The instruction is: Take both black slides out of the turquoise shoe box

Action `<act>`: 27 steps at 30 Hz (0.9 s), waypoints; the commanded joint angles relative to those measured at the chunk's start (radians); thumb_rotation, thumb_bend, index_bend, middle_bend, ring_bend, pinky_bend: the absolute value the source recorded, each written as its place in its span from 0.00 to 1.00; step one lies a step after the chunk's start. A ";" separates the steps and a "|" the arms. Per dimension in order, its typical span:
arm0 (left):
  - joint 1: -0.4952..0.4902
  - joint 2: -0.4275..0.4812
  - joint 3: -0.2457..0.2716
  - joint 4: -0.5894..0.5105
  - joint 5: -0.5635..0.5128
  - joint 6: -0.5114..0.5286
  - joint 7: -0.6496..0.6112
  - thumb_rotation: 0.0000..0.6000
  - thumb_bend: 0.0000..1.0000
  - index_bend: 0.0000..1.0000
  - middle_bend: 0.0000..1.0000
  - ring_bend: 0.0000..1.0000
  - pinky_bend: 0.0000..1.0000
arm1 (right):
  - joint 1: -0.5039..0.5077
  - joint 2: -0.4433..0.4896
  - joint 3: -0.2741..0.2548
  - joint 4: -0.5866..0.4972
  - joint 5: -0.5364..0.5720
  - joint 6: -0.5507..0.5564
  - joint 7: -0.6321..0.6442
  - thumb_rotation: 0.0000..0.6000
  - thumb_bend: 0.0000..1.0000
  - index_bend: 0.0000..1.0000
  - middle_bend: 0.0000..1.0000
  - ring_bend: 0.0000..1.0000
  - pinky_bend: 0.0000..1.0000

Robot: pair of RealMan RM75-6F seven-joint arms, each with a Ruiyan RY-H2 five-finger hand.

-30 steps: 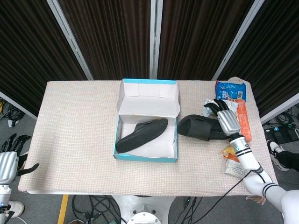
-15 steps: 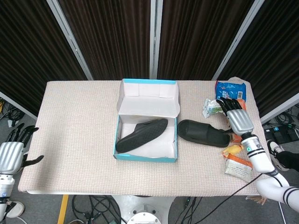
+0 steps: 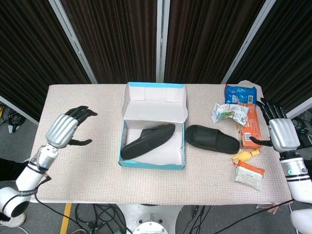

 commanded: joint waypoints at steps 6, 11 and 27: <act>-0.208 -0.154 -0.044 -0.024 -0.195 -0.245 0.111 1.00 0.03 0.24 0.25 0.17 0.30 | -0.017 -0.001 -0.007 0.008 -0.015 -0.002 0.015 1.00 0.00 0.00 0.00 0.00 0.00; -0.245 -0.226 -0.040 -0.040 -0.276 -0.257 0.186 1.00 0.03 0.24 0.25 0.17 0.32 | -0.017 -0.012 -0.003 0.022 -0.023 -0.006 0.028 1.00 0.00 0.00 0.00 0.00 0.00; -0.334 -0.394 -0.006 0.032 -0.682 -0.250 0.448 1.00 0.03 0.24 0.25 0.23 0.42 | -0.020 -0.028 0.004 0.058 -0.030 -0.026 0.063 1.00 0.00 0.00 0.00 0.00 0.00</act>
